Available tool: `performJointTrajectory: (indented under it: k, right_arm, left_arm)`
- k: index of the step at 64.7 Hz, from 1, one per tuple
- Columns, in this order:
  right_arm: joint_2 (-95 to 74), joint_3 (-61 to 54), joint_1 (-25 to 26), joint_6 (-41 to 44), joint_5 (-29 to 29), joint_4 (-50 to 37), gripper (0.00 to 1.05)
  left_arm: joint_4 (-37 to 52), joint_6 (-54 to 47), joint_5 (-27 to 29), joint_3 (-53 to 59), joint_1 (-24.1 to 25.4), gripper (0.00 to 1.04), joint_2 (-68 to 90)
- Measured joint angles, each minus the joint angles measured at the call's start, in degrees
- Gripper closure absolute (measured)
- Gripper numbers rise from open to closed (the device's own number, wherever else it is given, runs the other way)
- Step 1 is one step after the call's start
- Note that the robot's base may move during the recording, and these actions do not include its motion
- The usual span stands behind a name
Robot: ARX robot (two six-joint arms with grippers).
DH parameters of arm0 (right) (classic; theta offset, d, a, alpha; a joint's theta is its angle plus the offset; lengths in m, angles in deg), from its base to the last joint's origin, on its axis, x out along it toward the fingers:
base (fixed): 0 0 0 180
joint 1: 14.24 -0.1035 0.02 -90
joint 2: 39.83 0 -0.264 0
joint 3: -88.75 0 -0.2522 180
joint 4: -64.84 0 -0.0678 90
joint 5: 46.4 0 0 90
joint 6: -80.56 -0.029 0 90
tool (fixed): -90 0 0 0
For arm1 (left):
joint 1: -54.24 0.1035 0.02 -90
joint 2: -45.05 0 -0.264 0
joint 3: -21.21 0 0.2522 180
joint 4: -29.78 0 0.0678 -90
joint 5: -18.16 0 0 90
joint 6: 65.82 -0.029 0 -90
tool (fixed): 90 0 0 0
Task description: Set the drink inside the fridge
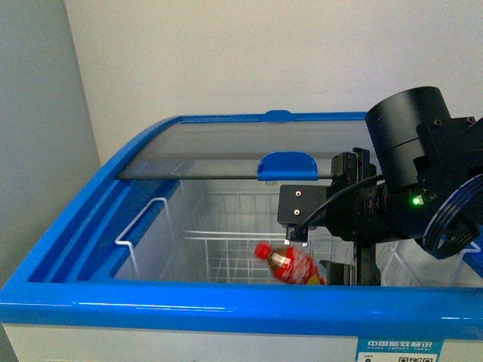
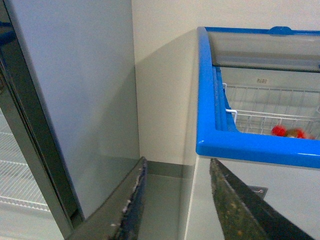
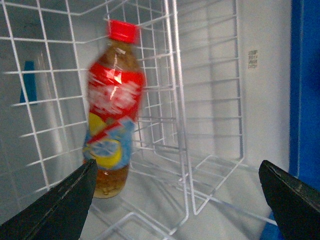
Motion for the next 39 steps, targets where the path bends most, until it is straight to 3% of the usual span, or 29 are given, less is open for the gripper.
performJointTrajectory:
  k: [5,18,22,28,39]
  right_arm:
    - [1.1,-0.2,0.4,-0.8,-0.7,1.6,0.08]
    - [3.2,-1.0,1.5,-3.1,-2.5,6.0,0.08]
    - [4.8,-1.4,2.2,-2.8,-2.8,8.6,0.08]
    - [14.1,-2.0,5.1,-12.0,-15.9,12.5,0.08]
    - [19.9,-4.5,6.6,-19.8,-19.8,12.2,0.08]
  left_arm:
    - [0.0,0.0,0.0,0.0,0.0,0.42,0.0]
    - [0.0,0.0,0.0,0.0,0.0,0.07,0.0]
    - [0.0,0.0,0.0,0.0,0.0,0.09,0.0]
    - [0.0,0.0,0.0,0.0,0.0,0.08,0.0]
    - [0.0,0.0,0.0,0.0,0.0,0.08,0.0]
